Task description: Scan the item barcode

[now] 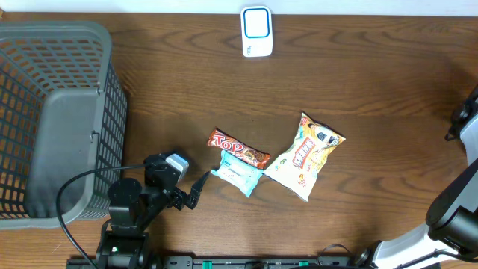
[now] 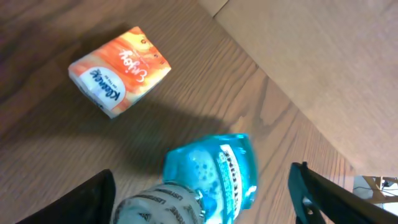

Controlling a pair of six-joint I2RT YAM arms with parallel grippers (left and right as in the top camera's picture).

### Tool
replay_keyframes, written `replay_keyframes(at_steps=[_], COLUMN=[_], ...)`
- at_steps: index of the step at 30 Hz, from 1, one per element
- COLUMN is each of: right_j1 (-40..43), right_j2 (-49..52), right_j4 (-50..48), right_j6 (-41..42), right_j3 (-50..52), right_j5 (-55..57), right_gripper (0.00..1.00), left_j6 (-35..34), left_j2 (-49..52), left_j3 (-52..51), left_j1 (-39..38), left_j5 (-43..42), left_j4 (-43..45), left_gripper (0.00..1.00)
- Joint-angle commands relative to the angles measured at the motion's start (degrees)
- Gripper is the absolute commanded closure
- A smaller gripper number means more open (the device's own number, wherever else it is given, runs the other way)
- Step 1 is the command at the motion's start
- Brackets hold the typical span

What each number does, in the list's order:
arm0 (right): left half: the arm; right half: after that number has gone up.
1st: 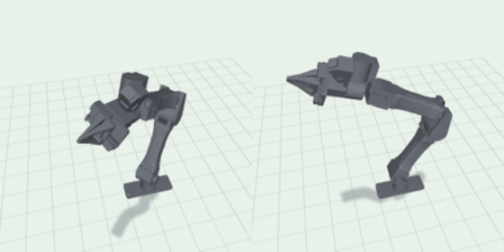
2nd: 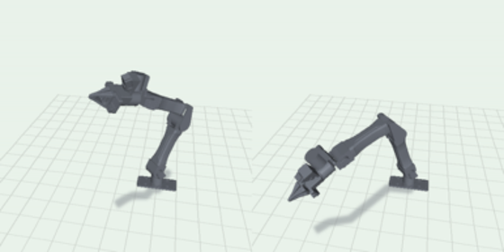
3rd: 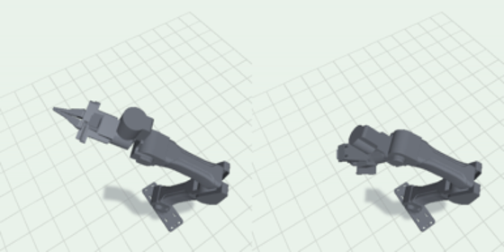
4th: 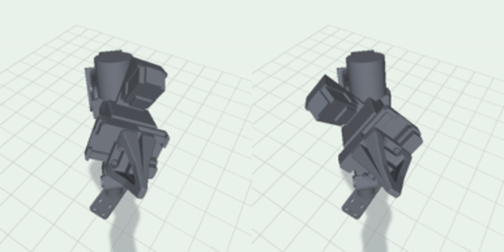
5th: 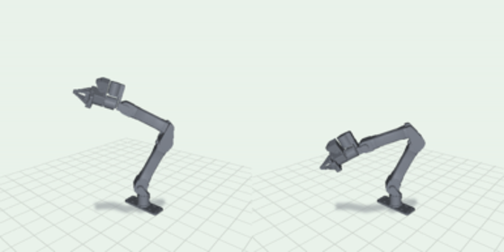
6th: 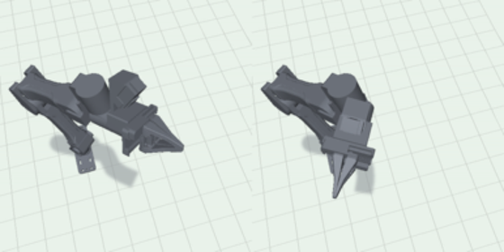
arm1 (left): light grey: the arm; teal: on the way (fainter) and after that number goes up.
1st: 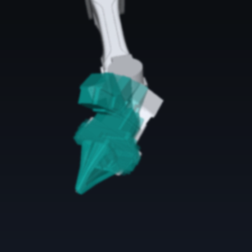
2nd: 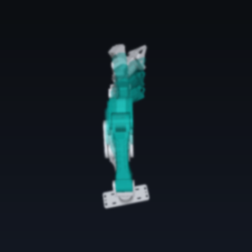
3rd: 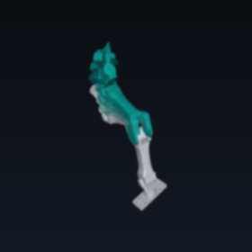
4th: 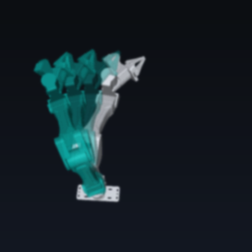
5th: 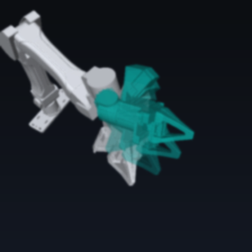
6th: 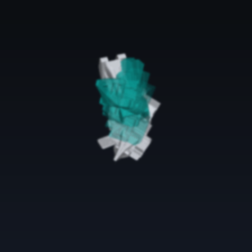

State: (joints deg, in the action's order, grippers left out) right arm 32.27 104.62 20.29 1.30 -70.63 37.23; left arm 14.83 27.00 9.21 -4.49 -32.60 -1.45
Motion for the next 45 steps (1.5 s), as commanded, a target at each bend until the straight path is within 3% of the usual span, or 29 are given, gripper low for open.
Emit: replay_keyframes(at_steps=[1,7,14,22,24,28,33,36,42,45], right_j1=[-0.98,-5.35,-13.97,-27.45,-31.52,-38.29,-47.04,-51.32,-56.39,-58.62], right_j2=[0.24,-2.47,-9.66,-20.15,-20.37,-19.3,-16.37,-12.57,-6.62,-6.12], right_j4=[-0.13,3.98,14.82,26.71,31.26,38.71,34.1,32.5,25.44,25.55], right_j6=[1.29,4.5,7.02,8.61,13.31,37.38,44.11,60.81,63.28,64.54], right_j3=[-0.83,-4.94,-15.28,-16.94,-16.87,-13.42,-3.06,3.1,2.82,2.27], right_j5=[2.05,-2.36,-26.05,-56.76,-55.12,-52.59,-50.95,-46.42,-44.11,-36.3], right_gripper=[0.13,0.01,0.01,0.01,0.01,0.01,0.01,0.01,0.01,0.01], left_j6=[-0.5,-0.5,-0.5,-0.5,-0.5,-0.5,-0.5,-0.5,-0.5,-0.5], left_j2=[-0.02,-0.02,-0.02,-0.02,-0.02,-0.02,-0.02,-0.04,-0.02,-0.02], left_j3=[-0.37,-0.37,-0.37,-0.37,-0.37,-0.37,-0.37,-0.37,-0.37,-0.37], left_j1=[0.2,0.2,0.2,0.2,0.2,0.2,0.2,0.2,0.2,0.2], left_j5=[0.26,0.26,0.26,0.26,0.26,0.26,0.26,0.26,0.26,0.26], left_j4=[0.15,0.15,0.15,0.15,0.15,0.15,0.15,0.15,0.15,0.15], left_gripper=[0.02,0.02,0.02,0.02,0.02,0.02,0.02,0.02,0.02,0.02])
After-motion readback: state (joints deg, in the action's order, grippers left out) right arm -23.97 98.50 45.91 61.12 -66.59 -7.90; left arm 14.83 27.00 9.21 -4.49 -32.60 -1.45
